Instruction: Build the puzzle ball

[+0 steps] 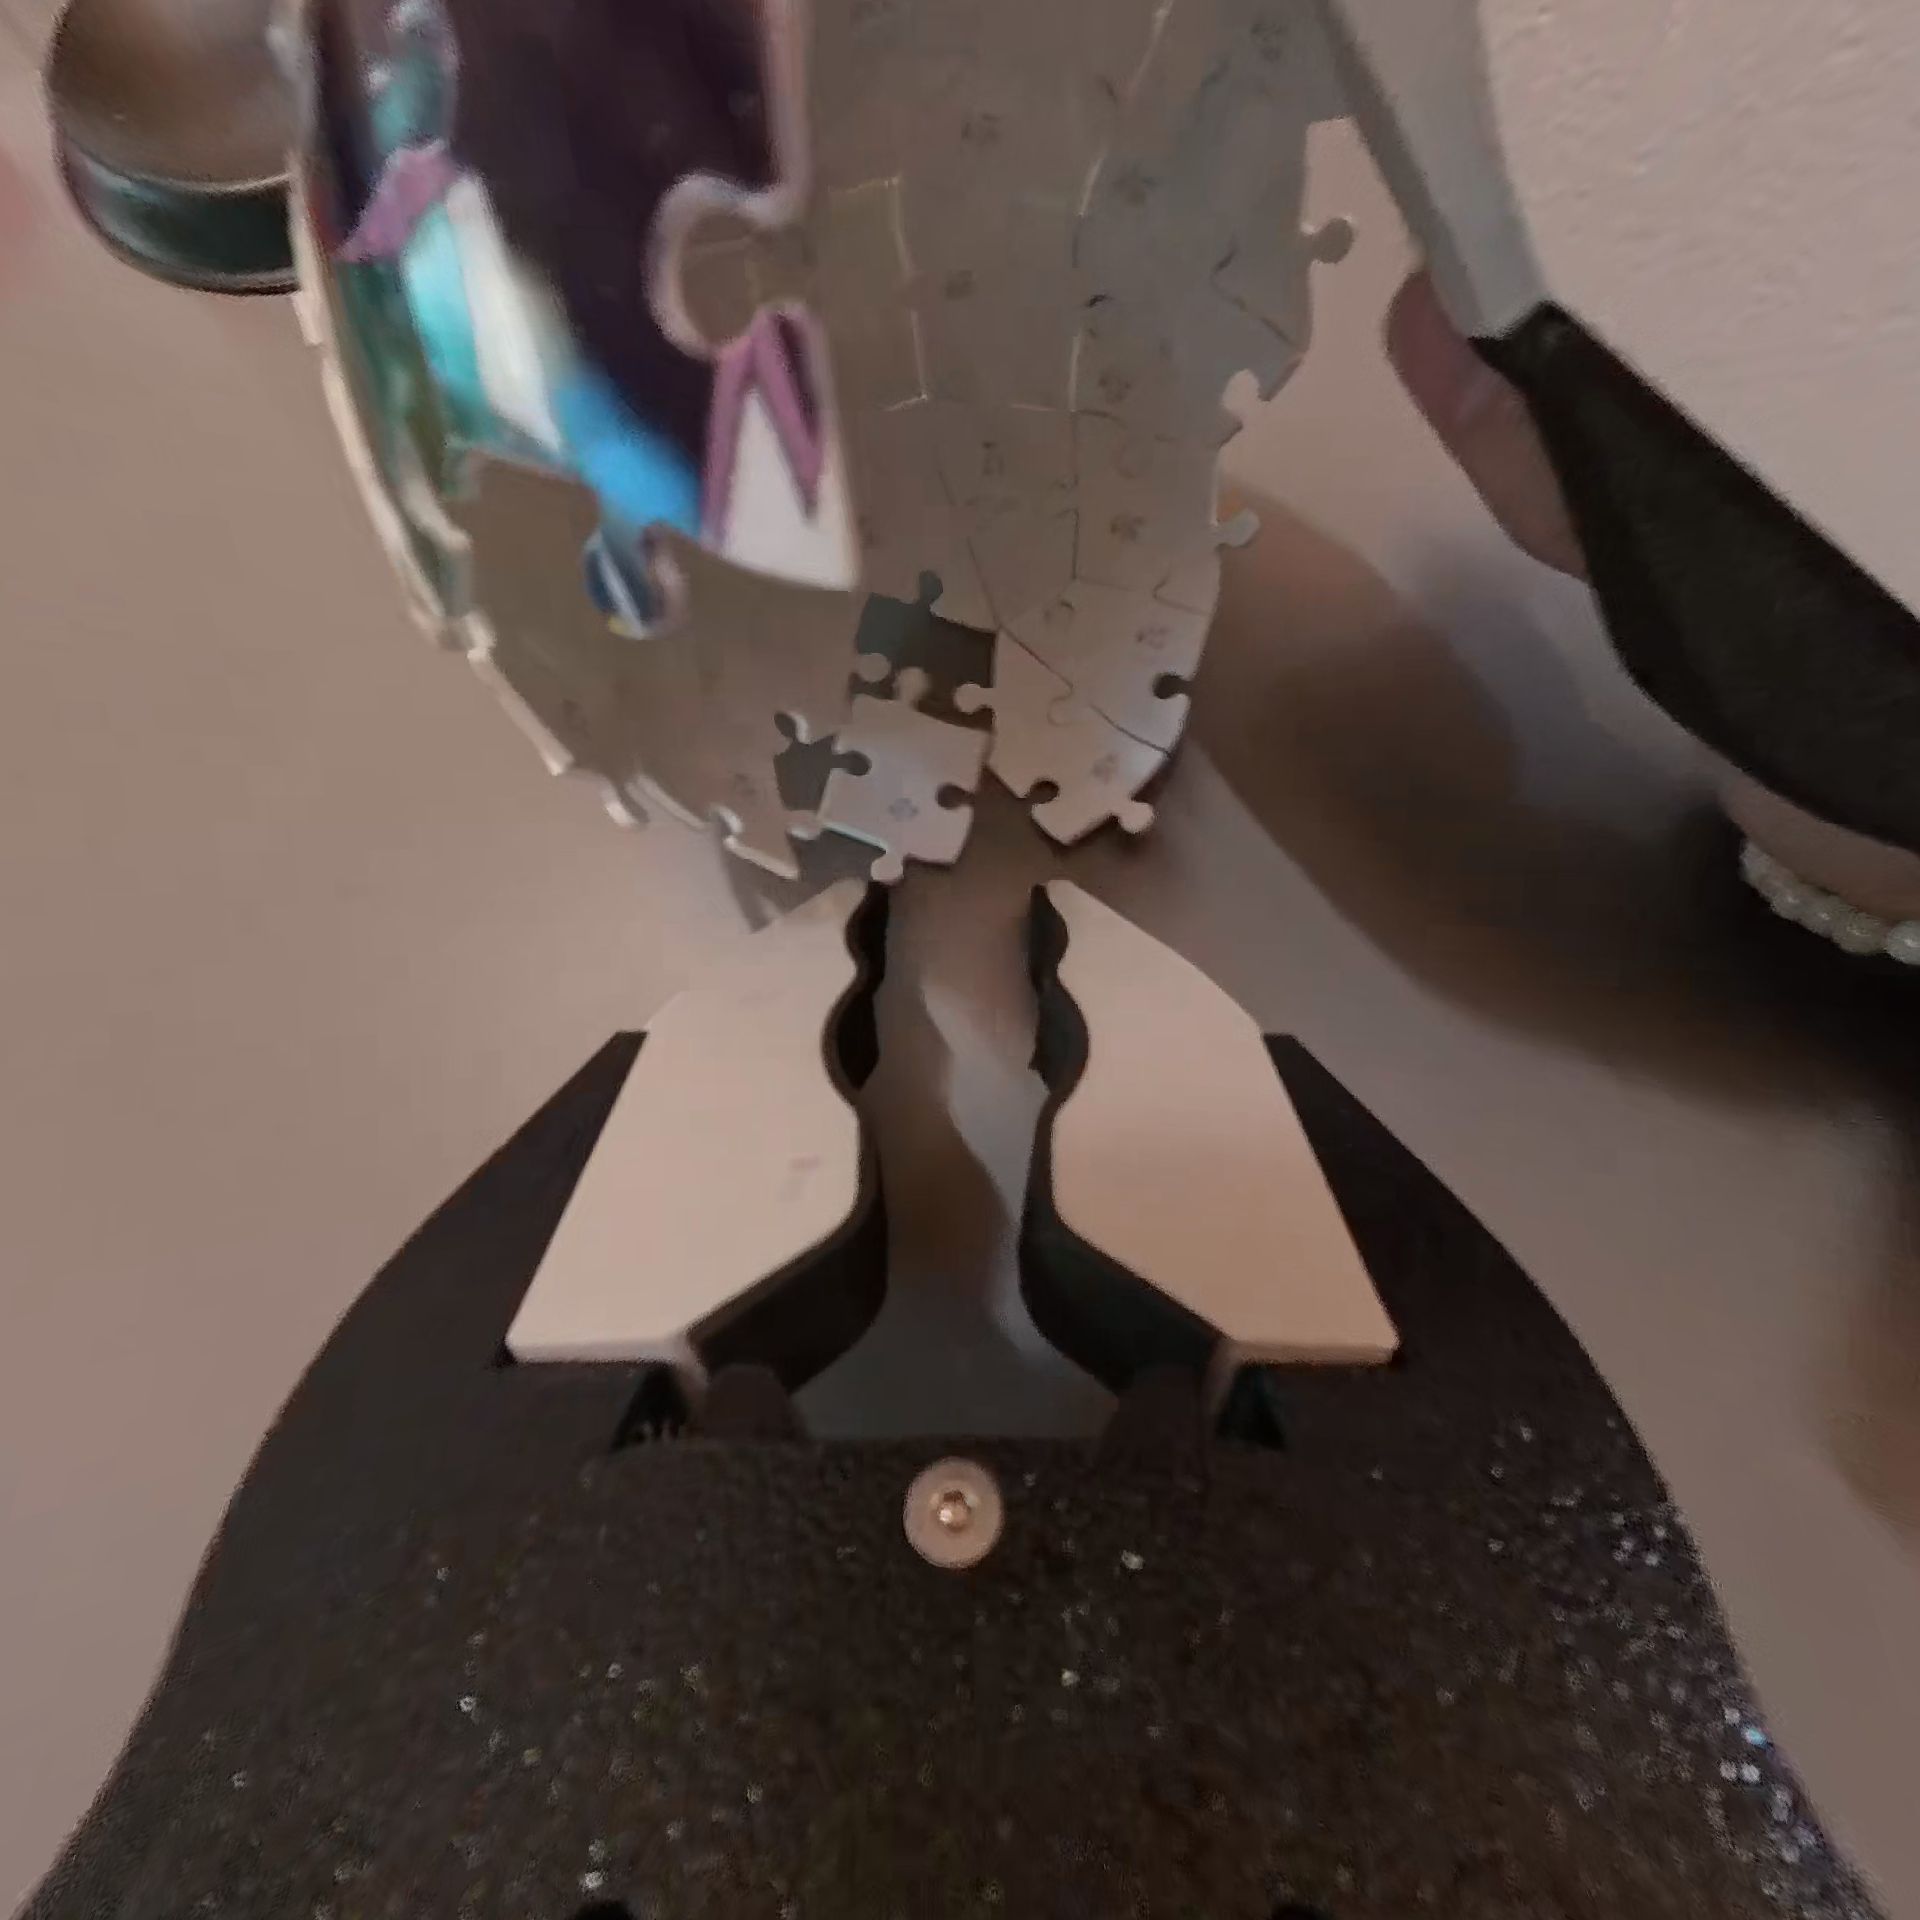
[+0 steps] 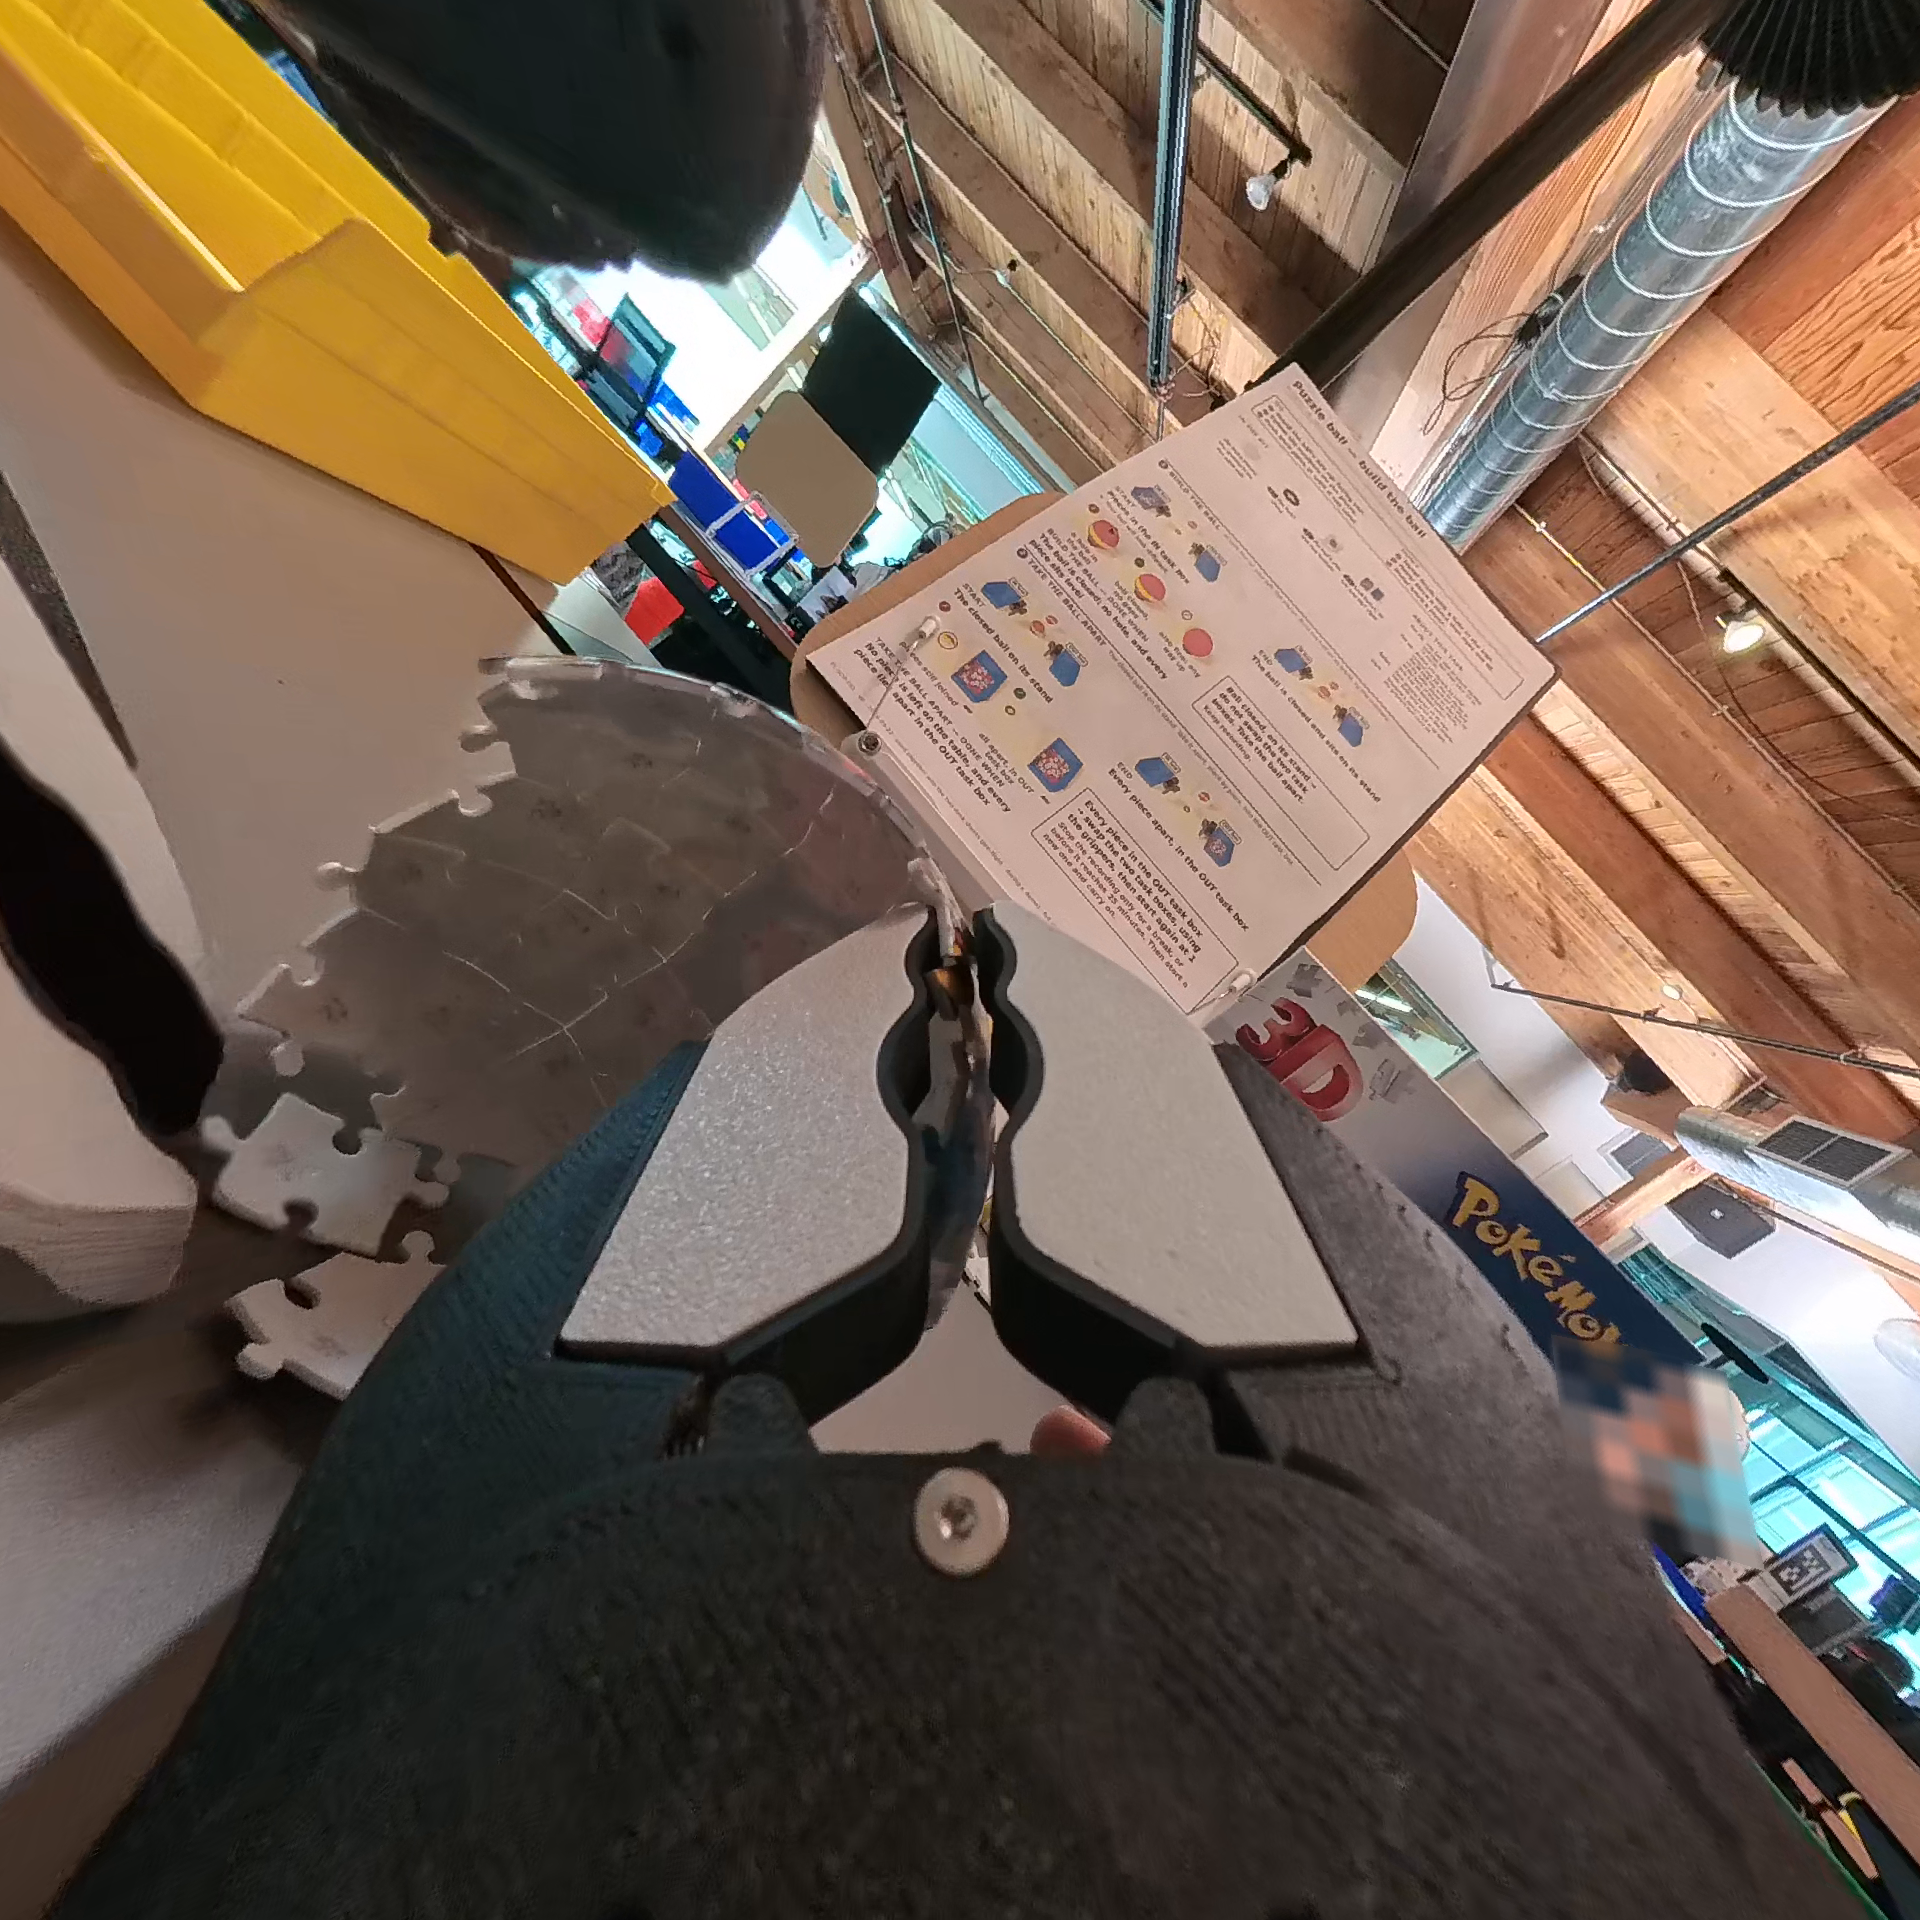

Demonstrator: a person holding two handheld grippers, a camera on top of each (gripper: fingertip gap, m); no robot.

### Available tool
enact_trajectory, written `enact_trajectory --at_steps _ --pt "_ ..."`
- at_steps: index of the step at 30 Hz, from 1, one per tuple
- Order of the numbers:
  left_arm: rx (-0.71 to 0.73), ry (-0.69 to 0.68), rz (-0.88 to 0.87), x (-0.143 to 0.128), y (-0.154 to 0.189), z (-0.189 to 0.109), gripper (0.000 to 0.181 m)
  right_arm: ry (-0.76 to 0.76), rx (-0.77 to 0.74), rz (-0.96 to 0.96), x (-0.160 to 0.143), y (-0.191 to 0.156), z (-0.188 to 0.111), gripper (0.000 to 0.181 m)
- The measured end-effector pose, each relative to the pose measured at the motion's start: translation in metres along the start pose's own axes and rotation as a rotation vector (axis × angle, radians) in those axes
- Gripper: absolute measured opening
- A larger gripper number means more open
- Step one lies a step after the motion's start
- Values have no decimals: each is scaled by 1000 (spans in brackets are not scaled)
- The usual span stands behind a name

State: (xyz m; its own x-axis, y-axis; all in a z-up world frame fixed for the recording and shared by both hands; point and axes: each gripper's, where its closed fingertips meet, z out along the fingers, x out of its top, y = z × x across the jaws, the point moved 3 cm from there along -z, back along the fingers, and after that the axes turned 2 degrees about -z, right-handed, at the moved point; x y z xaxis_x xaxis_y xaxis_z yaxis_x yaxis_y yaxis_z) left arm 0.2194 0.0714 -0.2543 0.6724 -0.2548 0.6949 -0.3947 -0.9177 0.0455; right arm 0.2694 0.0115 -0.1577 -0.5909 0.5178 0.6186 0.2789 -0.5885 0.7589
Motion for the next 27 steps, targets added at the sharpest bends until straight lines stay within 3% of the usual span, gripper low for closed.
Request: enact_trajectory --at_steps 10,17,19,22,27 --pt "-38 43 -129 1 4 -5 29 6 1 -6 1 -1 0 6" --pt "-32 107 -56 5 19 -12 27 18 8 -14 3 -2 -1 7" --pt "-25 139 15 9 20 -14 24 17 6 -4 3 -1 -1 7" --pt "81 141 231 8 7 -16 0 17 6 -1 2 -1 -1 7" --pt "244 128 667 1 -8 -13 0 24 11 -4 4 -2 -1 7"
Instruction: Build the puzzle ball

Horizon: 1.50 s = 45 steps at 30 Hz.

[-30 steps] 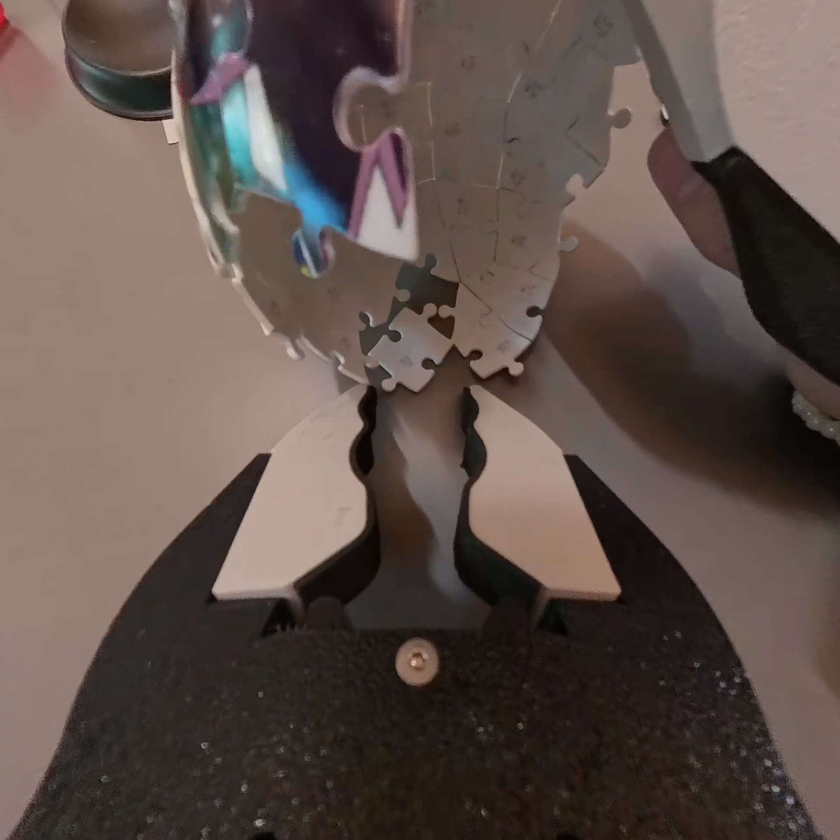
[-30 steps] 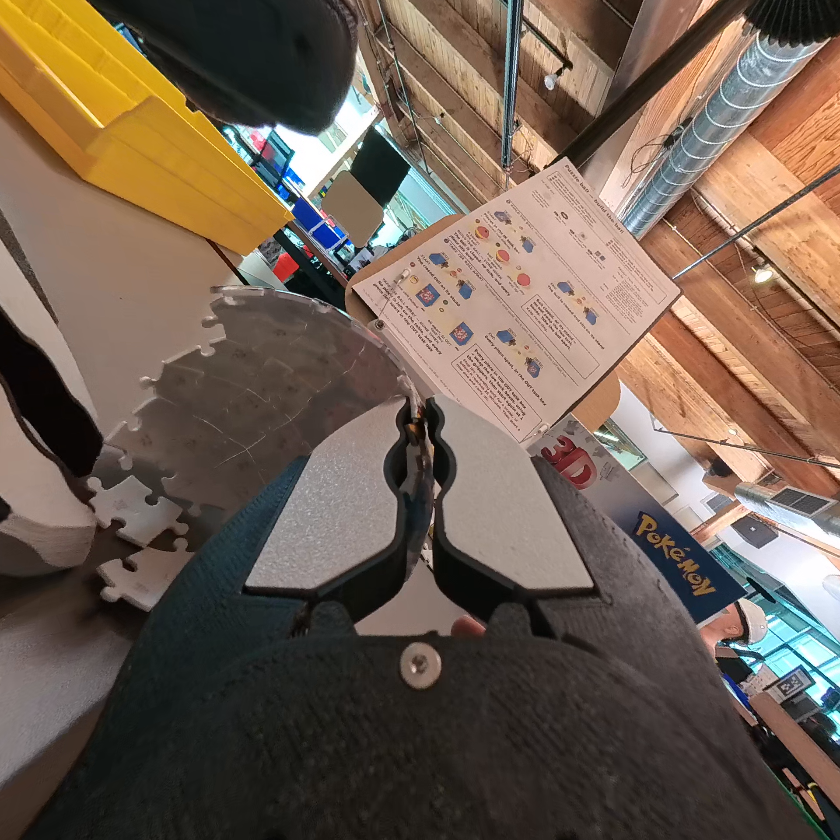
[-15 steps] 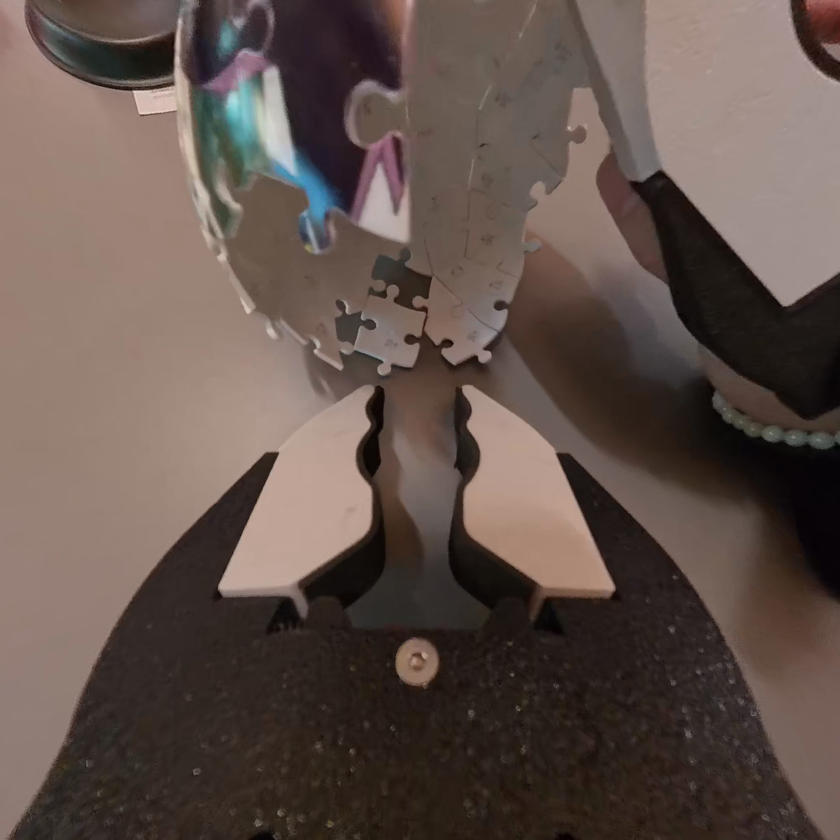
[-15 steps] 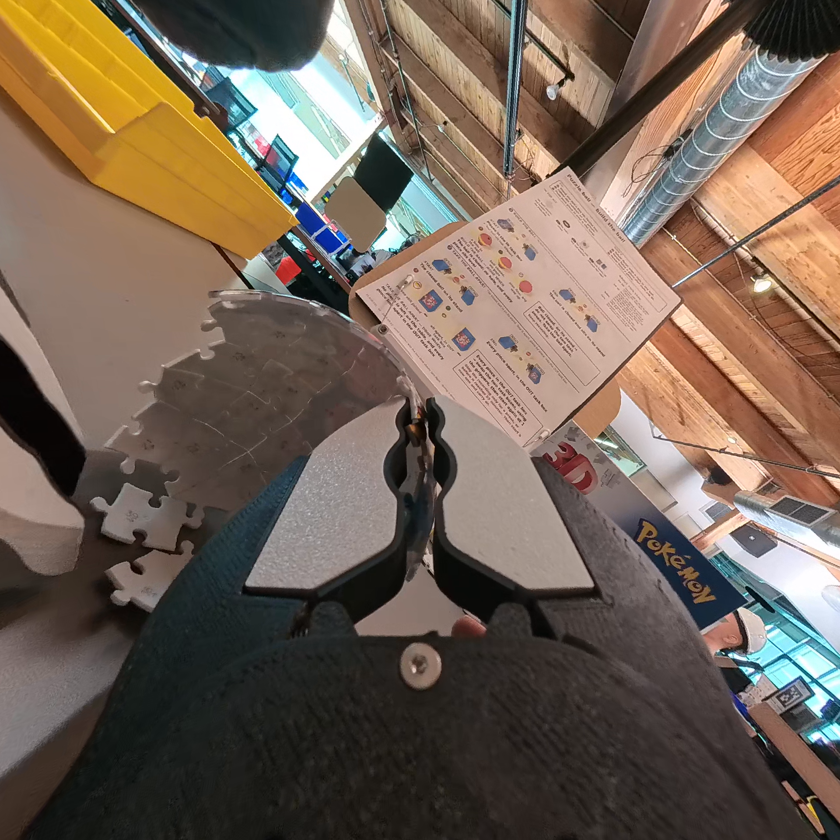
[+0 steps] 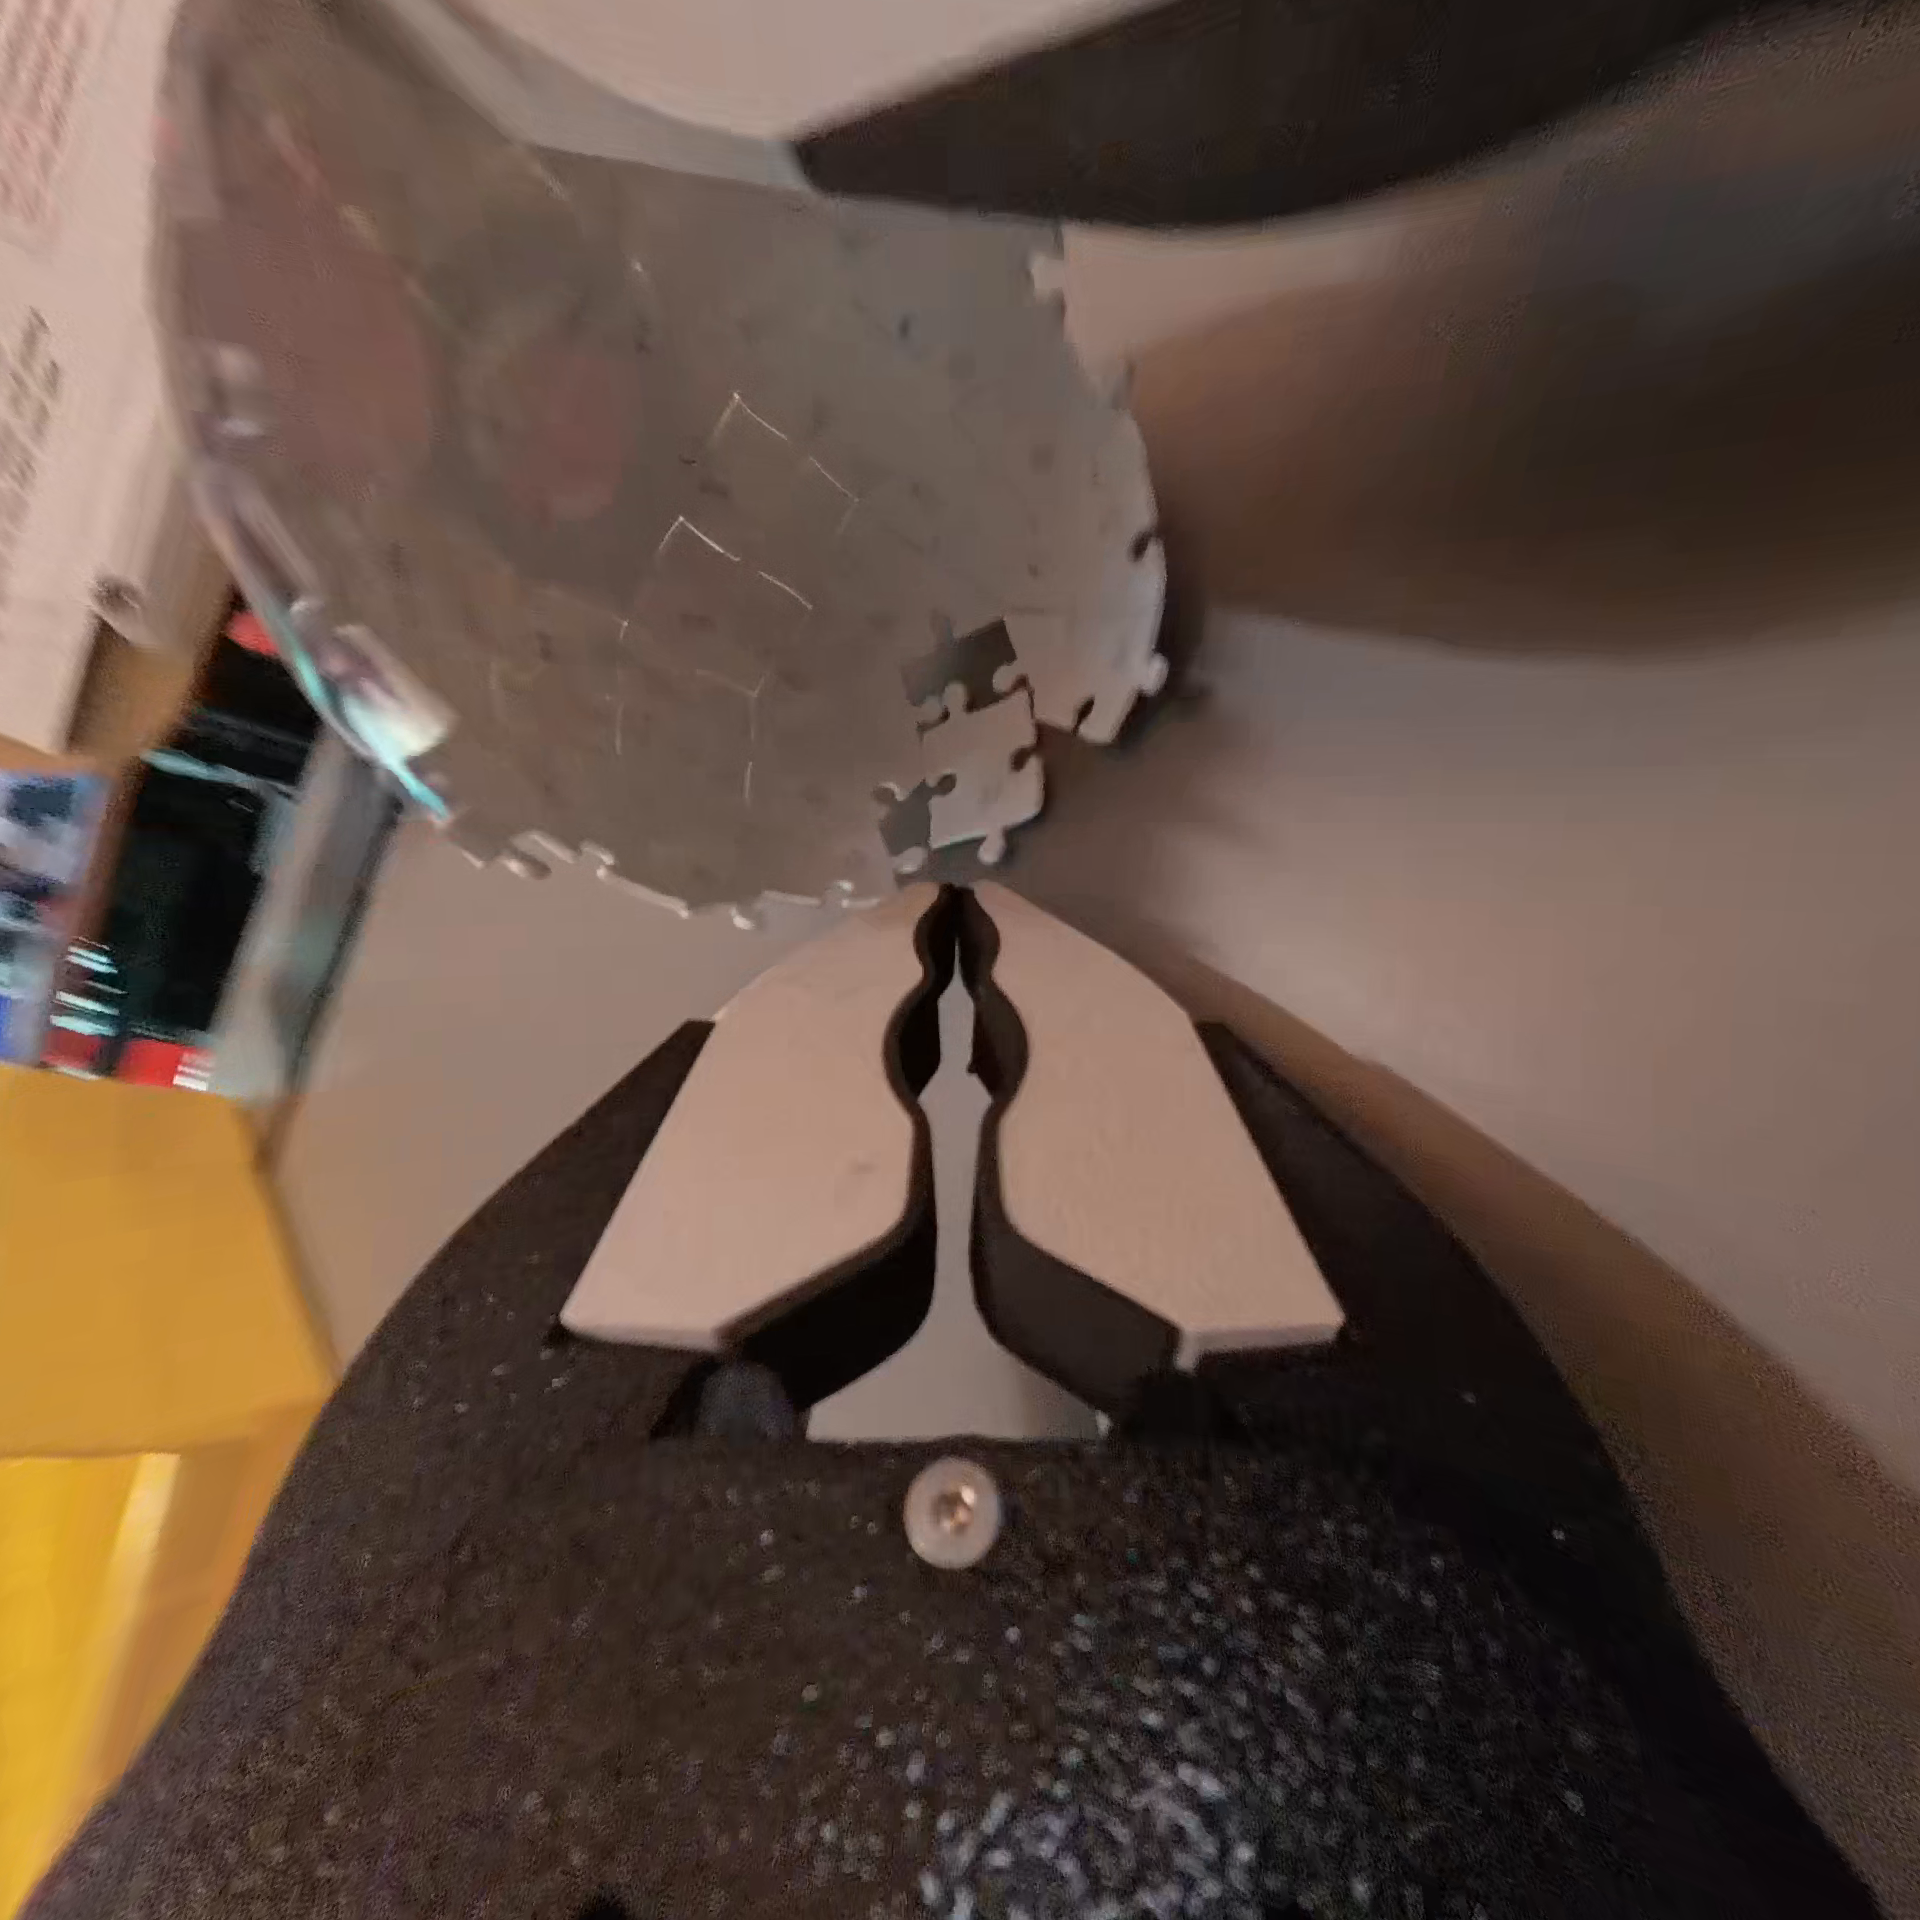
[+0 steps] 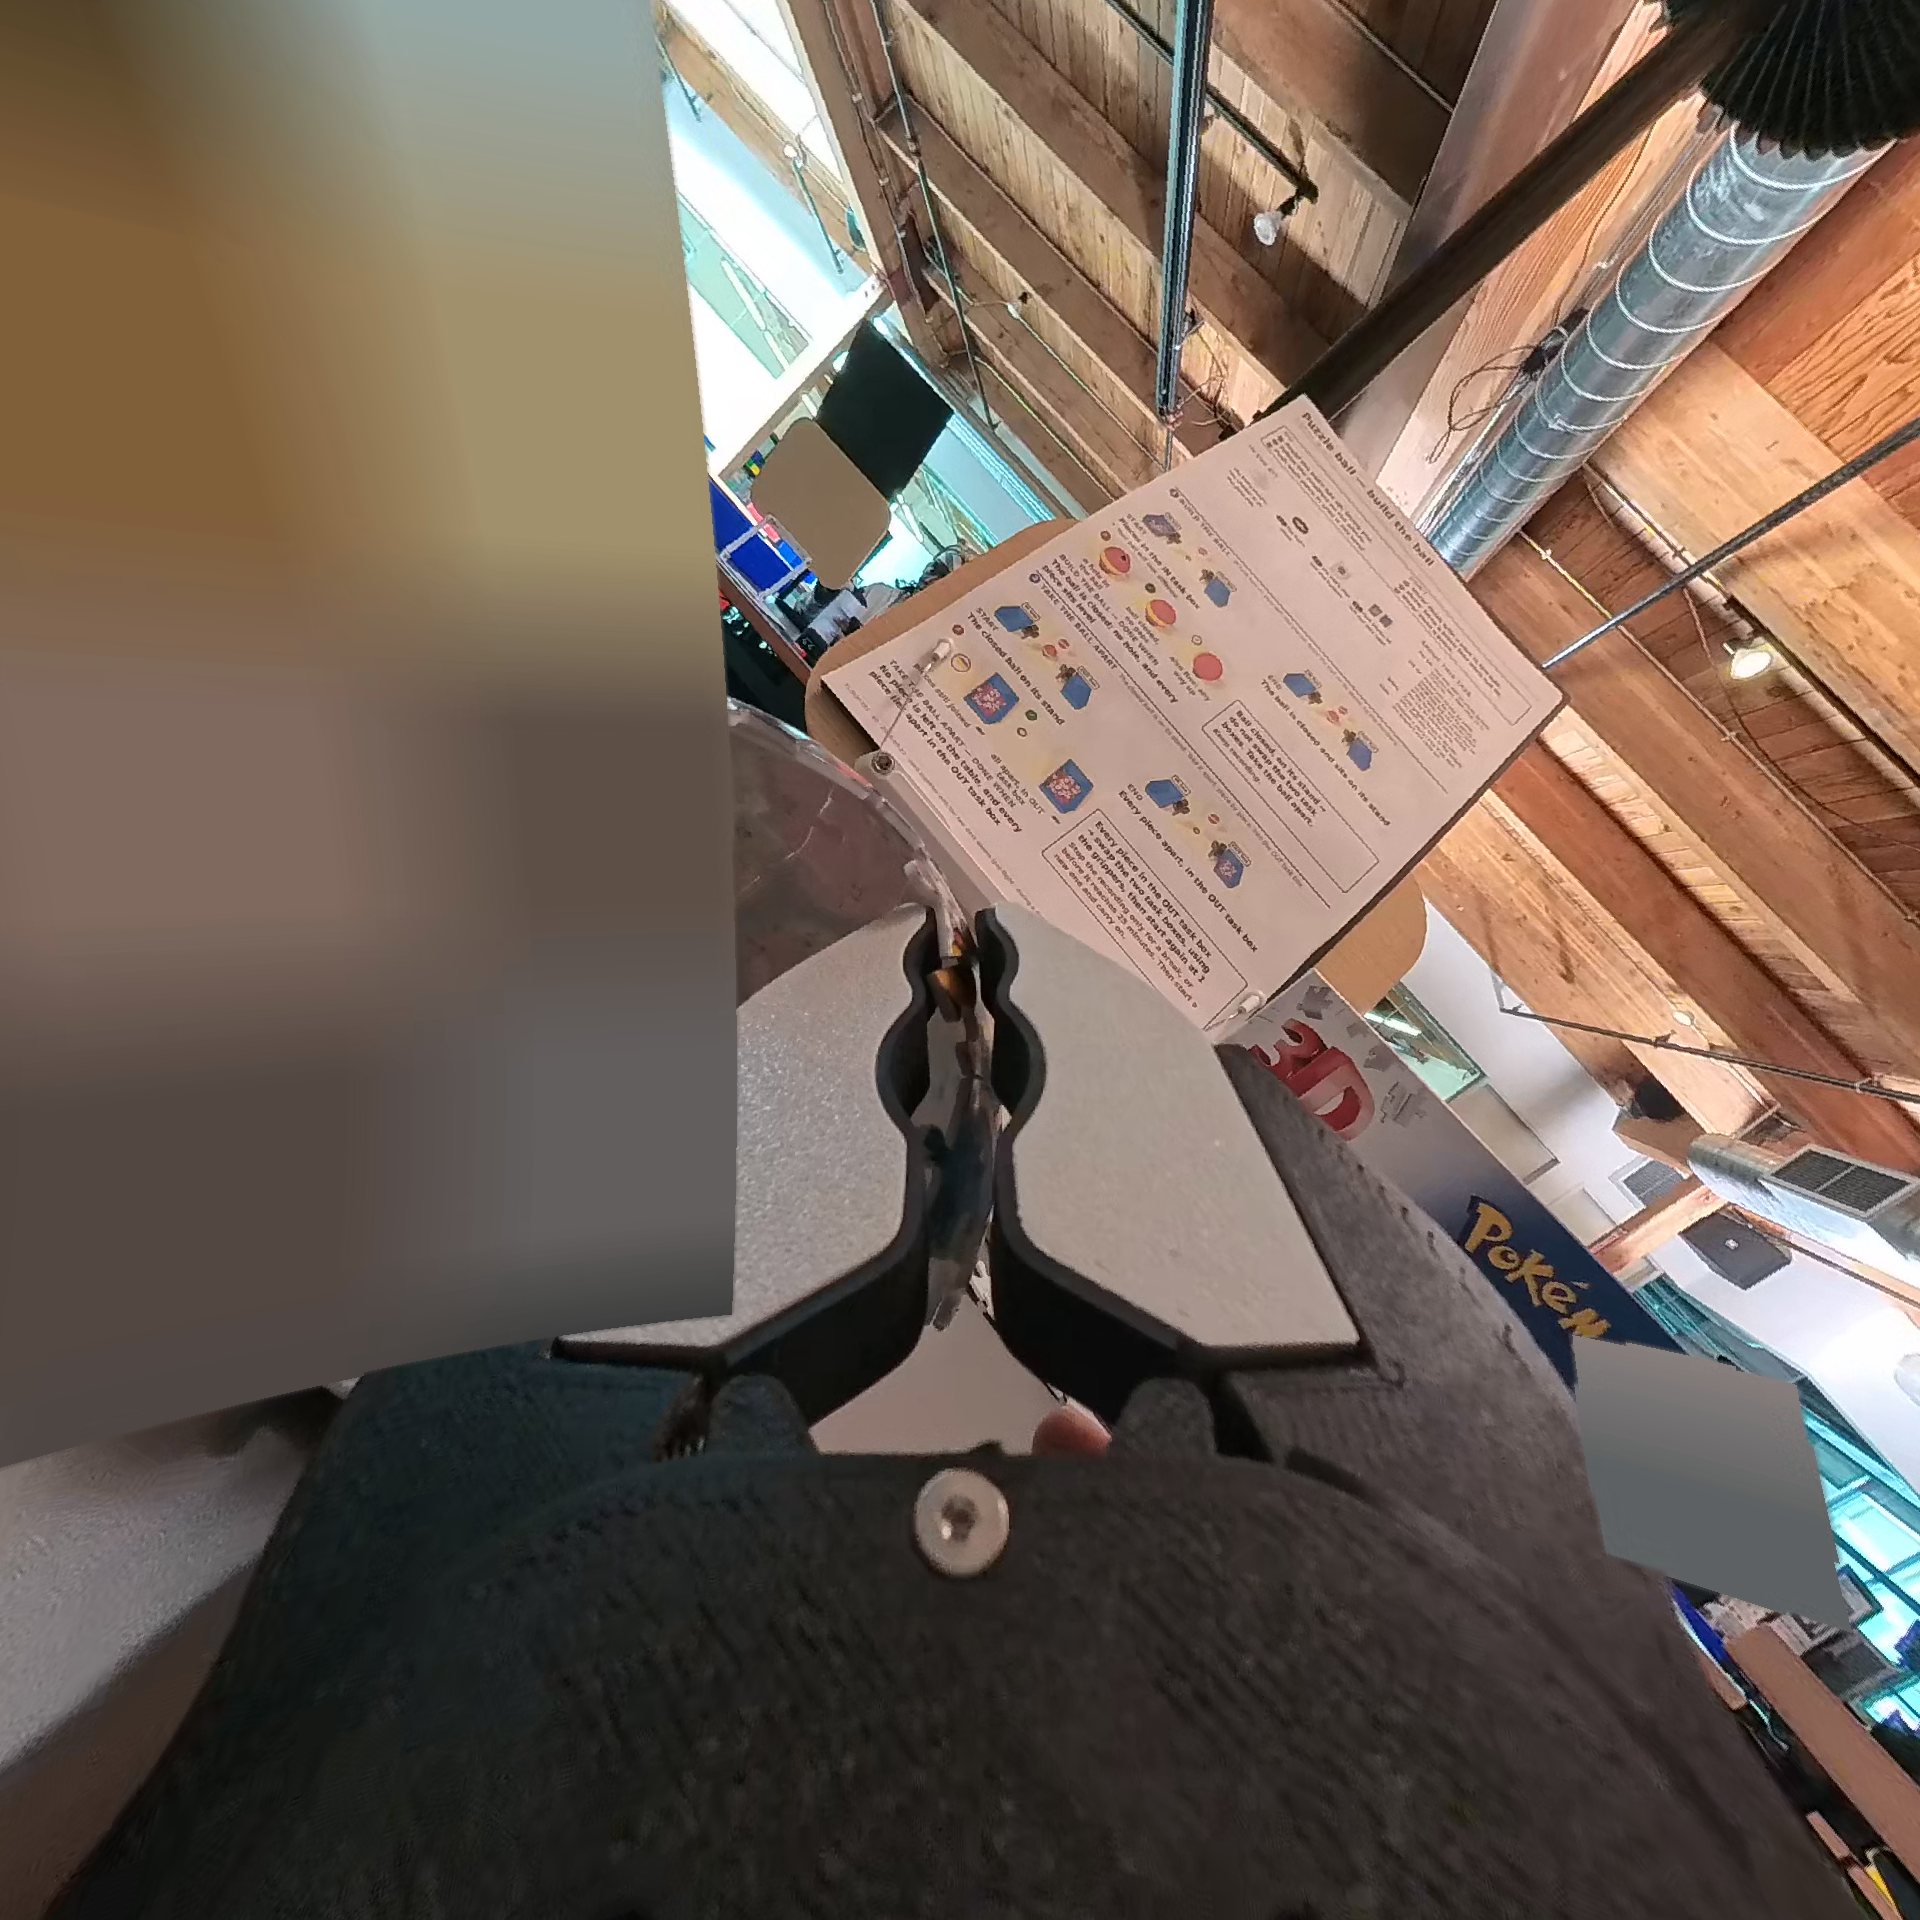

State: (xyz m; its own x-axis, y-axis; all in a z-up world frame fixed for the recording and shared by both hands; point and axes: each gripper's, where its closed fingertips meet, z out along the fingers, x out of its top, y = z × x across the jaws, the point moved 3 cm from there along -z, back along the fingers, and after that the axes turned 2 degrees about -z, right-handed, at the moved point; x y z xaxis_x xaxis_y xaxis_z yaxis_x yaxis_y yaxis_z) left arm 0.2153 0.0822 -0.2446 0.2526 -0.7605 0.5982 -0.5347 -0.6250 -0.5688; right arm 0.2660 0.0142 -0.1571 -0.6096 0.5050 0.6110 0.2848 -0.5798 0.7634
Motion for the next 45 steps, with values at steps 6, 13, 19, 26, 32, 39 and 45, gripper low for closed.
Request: enact_trajectory --at_steps 6,13,19,26,32,39,45 --pt "-10 8 431 -7 -3 8 0 11 7 6 1 -1 0 7" --pt "-65 11 684 0 0 17 0 15 11 10 1 0 0 7" --pt "-65 -4 623 5 3 20 0 12 11 14 0 -1 1 8" --pt "-26 2 510 6 8 19 0 12 11 20 0 -1 1 7" --pt "1 36 389 13 12 13 1 13 11 12 1 -1 1 7" --pt "-83 -44 40 11 14 7 11 10 4 13 0 0 0 6" --pt "-155 -90 -415 11 19 3 16 10 6 37 -1 1 0 7"
